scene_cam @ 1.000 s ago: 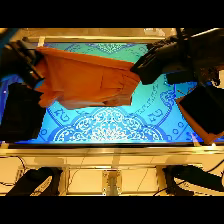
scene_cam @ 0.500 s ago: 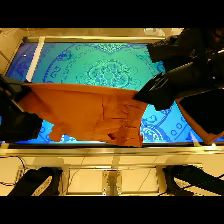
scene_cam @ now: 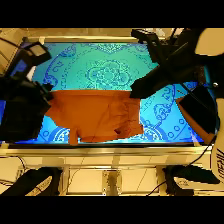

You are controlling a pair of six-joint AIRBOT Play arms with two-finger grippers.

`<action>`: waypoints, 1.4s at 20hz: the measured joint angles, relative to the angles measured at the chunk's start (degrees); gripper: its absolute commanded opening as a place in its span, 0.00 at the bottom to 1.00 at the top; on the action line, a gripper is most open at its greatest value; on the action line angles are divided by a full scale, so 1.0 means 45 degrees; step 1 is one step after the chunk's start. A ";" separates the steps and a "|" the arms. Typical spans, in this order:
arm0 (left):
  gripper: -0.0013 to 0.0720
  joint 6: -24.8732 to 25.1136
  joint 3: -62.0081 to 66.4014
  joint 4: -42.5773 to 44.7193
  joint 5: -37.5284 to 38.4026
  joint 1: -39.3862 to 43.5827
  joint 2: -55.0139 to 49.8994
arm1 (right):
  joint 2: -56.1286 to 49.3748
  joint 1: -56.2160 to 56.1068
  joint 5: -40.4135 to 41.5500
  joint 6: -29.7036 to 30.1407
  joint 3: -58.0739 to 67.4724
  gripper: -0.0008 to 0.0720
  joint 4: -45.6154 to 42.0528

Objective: Fold the clothes and pants, and hang the long-sleeved shirts on hangers.

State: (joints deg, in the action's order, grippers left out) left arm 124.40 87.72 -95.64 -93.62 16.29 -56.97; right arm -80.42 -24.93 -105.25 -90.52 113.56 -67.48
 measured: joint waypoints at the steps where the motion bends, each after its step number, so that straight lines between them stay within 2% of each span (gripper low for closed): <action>1: 0.01 0.0107 -0.0005 -0.0039 0.0408 0.0000 -0.0573 | -0.0350 0.0350 0.0068 0.0170 -0.0005 0.03 -0.0121; 4: 0.01 0.0583 -0.0005 -0.0160 0.2273 0.0010 -0.2458 | -0.1258 0.1506 0.0729 0.0767 -0.0005 0.03 -0.0461; 8: 0.01 0.0811 -0.0010 -0.0121 0.5659 0.0151 -0.4571 | -0.2331 0.2686 0.2608 0.1574 -0.0005 0.03 -0.1005; 14: 0.01 0.0923 0.0015 0.2225 1.0899 0.1151 -0.6115 | -0.4201 0.3424 0.5348 0.2229 -0.0005 0.03 -0.1661; 17: 0.01 0.0923 0.0015 0.2589 1.2347 0.1370 -0.6771 | -0.4799 0.3507 0.6703 0.2307 -0.0005 0.03 -0.1899; 22: 0.01 0.0928 0.0015 0.2322 1.2449 0.1763 -0.7766 | -0.5401 0.3560 0.7703 0.2307 -0.0005 0.03 -0.2603; 25: 0.01 0.1234 0.0015 0.2161 1.1171 0.1991 -0.7713 | -0.5527 0.3657 0.7509 0.2365 -0.0005 0.03 -0.2934; 28: 0.01 0.1987 0.0015 0.1802 0.9296 0.2025 -0.7383 | -0.5566 0.3905 0.6096 0.2788 -0.0005 0.03 -0.2929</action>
State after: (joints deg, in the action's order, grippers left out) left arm 133.34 87.79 -87.53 -51.79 25.41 -90.19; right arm -105.47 -7.35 -77.82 -77.97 113.54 -80.66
